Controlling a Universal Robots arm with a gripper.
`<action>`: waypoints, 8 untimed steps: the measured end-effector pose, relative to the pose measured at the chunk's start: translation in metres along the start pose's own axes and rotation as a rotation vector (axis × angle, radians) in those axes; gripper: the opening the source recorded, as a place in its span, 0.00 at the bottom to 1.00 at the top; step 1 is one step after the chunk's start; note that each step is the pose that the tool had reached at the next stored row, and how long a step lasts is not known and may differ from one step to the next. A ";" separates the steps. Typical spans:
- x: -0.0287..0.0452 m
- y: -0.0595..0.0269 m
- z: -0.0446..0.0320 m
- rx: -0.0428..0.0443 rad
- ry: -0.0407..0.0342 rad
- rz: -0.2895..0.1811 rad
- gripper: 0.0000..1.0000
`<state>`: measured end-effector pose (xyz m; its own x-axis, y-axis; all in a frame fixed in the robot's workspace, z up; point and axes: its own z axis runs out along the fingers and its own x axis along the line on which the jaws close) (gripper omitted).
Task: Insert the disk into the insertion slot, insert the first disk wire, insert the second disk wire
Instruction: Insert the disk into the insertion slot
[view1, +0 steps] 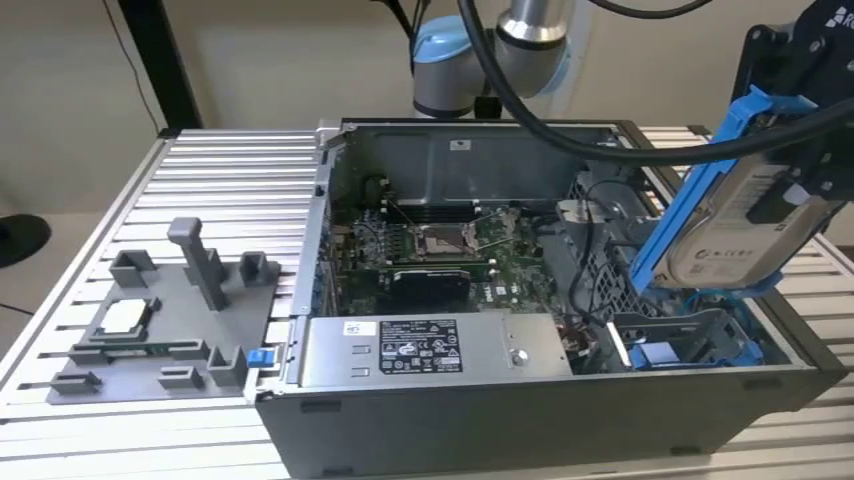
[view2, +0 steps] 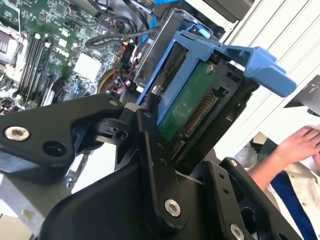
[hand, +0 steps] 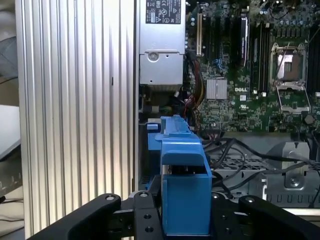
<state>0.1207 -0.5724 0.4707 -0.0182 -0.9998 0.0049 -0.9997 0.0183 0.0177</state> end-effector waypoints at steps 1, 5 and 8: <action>0.0001 -0.0006 0.0014 0.0004 0.0000 0.000 0.00; 0.0002 -0.0015 0.0039 0.0016 0.0001 0.000 0.00; 0.0002 -0.0016 0.0041 0.0016 0.0000 0.000 0.00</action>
<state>0.1223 -0.5726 0.4666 -0.0183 -0.9998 0.0049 -0.9997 0.0183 0.0161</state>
